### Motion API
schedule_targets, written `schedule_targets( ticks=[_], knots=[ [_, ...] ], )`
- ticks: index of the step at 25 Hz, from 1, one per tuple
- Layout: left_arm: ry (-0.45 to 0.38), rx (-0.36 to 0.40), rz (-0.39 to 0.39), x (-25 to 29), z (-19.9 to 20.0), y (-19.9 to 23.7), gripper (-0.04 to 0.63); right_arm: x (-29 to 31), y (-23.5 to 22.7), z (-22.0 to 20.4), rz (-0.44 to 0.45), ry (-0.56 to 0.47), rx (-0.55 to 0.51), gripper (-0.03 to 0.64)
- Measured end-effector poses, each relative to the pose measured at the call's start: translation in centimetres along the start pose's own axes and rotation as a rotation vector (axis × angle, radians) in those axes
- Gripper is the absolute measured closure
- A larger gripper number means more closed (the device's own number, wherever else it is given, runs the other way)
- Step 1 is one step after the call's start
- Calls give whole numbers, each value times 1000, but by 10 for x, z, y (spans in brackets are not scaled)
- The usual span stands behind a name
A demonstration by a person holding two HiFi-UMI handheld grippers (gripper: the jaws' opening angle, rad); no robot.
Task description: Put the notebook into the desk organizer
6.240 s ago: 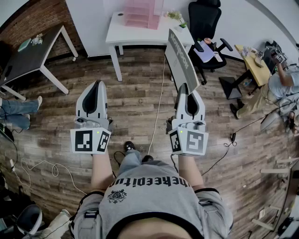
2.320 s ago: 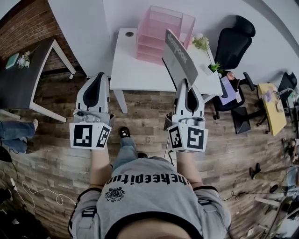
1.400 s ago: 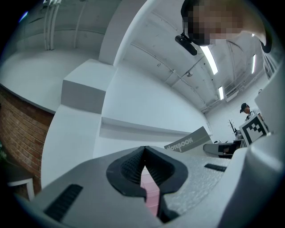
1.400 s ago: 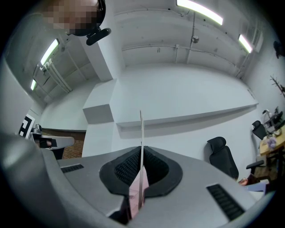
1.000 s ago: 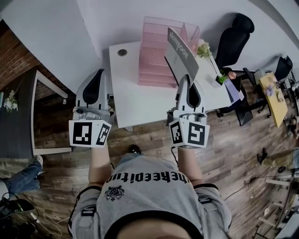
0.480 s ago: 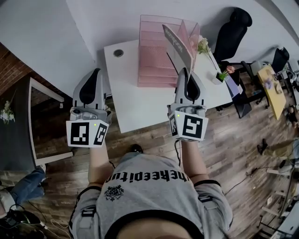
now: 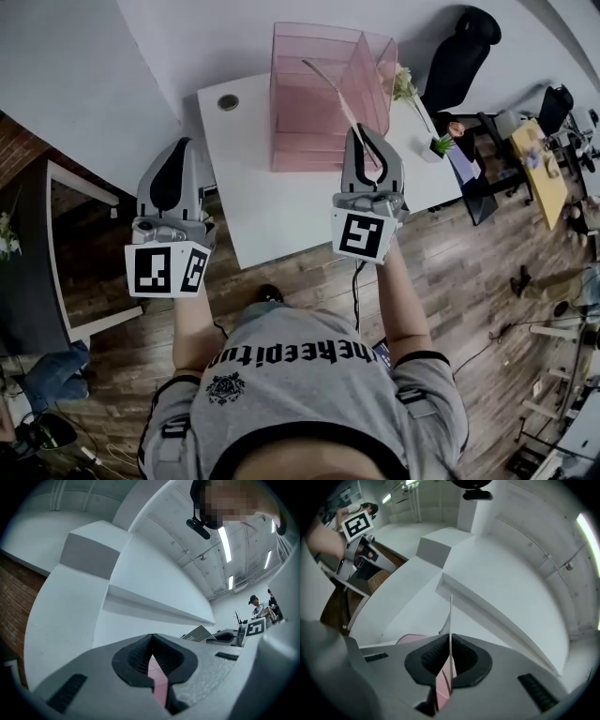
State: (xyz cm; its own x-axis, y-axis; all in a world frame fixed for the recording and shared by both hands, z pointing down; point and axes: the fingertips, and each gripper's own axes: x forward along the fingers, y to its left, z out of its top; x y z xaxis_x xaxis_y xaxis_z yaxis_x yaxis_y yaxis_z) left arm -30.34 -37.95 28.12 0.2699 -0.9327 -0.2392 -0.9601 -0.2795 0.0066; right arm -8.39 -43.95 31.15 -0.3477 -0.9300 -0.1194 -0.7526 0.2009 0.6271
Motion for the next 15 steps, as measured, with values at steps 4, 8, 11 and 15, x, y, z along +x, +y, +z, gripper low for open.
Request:
schedule_targets(
  ticks=[4,8,11,15],
  knots=[
    [8,-6,-3,2,-5,2,592,6,9,-17,8,39,-142,607],
    [19,-12,-4,2,-11,5,592,12,25,-26,42,24,-304,607],
    [21,-14,-4,3,-13,7,592,14,38,-28,80,18,-393,607],
    [26,-16,1,2,-17,10,592,14,54,-36,129,24,-474,607]
  ],
)
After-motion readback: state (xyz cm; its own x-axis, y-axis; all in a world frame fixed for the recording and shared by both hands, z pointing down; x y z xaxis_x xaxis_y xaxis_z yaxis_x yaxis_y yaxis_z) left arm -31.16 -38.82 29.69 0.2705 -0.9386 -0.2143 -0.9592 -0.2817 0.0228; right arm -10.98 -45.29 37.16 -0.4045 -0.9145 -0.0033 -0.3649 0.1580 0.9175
